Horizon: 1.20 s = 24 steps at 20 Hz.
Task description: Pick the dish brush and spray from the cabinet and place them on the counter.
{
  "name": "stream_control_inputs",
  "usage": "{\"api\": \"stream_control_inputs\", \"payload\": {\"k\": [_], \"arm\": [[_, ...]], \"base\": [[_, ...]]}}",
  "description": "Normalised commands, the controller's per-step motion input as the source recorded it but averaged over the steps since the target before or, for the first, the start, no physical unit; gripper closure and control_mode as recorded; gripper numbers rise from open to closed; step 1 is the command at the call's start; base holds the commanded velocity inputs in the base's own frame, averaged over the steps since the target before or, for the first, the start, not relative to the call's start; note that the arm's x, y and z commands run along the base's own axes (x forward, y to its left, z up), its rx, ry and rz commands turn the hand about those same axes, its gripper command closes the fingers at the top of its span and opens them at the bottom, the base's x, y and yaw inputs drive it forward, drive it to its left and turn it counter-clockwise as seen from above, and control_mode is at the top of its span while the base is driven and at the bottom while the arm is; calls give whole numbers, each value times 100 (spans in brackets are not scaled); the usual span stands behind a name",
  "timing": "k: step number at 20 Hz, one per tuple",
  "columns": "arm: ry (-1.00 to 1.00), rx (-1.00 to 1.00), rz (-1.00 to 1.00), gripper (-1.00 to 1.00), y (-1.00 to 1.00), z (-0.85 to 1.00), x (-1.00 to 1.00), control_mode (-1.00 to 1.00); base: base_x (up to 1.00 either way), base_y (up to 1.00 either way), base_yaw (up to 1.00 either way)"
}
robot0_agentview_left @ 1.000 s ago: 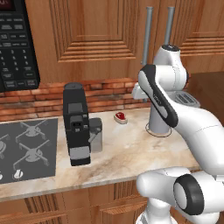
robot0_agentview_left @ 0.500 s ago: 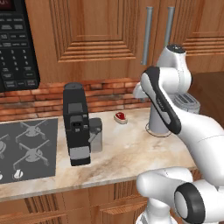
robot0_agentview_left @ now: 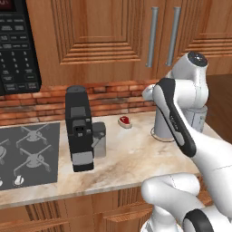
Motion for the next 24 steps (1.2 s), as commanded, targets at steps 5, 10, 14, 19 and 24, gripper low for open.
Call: {"api": "stream_control_inputs", "payload": {"k": [5, 10, 14, 19, 24], "arm": [[-18, 0, 0, -100, -10, 25, -15, -100], [-16, 0, 0, -100, -14, 24, -11, -100], [-15, 0, 0, -100, -19, 23, -8, -100], [-16, 0, 0, -100, -19, 26, -7, -100], [-18, 0, 0, -100, -15, 27, -7, -100]], "base": [[0, 0, 0], [0, 0, 0], [0, 0, 0], [0, 0, 0], [0, 0, 0]]}}
